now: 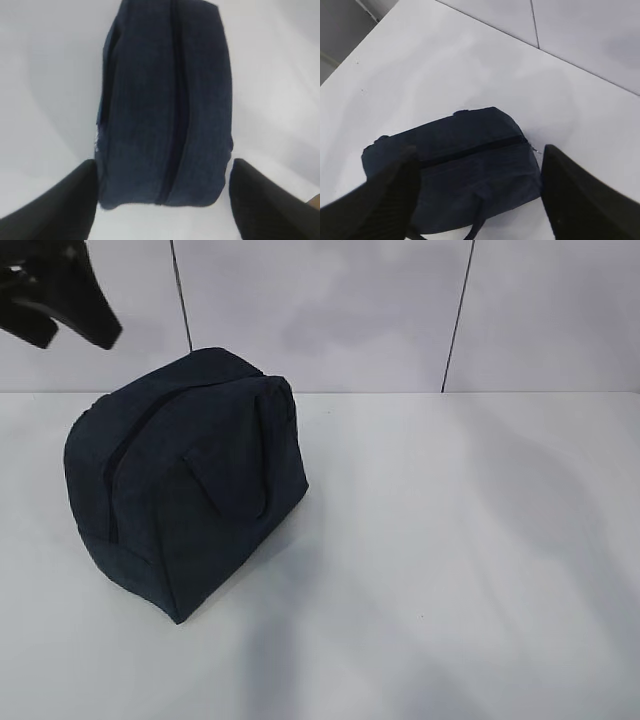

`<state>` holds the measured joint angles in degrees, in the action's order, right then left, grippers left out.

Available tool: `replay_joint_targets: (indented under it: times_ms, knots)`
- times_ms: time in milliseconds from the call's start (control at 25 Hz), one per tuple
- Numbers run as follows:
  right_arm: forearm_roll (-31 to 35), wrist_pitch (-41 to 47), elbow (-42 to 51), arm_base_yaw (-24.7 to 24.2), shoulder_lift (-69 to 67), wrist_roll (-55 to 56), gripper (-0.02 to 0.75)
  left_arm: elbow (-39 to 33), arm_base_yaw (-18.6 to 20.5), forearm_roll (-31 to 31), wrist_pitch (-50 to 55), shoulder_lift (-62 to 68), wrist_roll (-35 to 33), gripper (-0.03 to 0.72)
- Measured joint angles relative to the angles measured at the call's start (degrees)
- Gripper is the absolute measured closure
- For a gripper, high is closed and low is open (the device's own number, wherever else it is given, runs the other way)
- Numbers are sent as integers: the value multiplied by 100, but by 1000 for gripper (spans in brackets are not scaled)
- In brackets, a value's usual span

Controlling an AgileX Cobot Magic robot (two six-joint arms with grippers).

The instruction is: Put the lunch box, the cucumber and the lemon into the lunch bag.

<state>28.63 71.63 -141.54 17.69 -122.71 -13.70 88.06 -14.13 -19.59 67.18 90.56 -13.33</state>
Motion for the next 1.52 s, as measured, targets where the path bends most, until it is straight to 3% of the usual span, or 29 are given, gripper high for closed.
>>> replay_joint_targets:
  times_ms: [200, 440, 720, 1040, 1200, 1520]
  knots:
    - [-792, 22, 340, 646, 721, 353, 157, 0, 0, 484, 361, -745, 561, 153]
    - [-1249, 33, 2309, 1103, 2079, 399, 157, -642, 0, 568, 411, -1967, 775, 175]
    - [-1311, 44, 4571, 1163, 4017, 422, 157, -2198, 0, 432, 460, -4051, 803, 176]
    - [-1419, 53, 6316, 1163, 6570, 434, 157, -3772, -24, 432, 213, -6172, 803, 176]
    - [-1586, -158, 7282, 1163, 7799, 471, 157, -4250, -87, 553, 131, -6819, 803, 176]
    - [-2060, -265, 8974, 1167, 9462, 620, 157, -4337, -99, 623, 97, -7113, 803, 176]
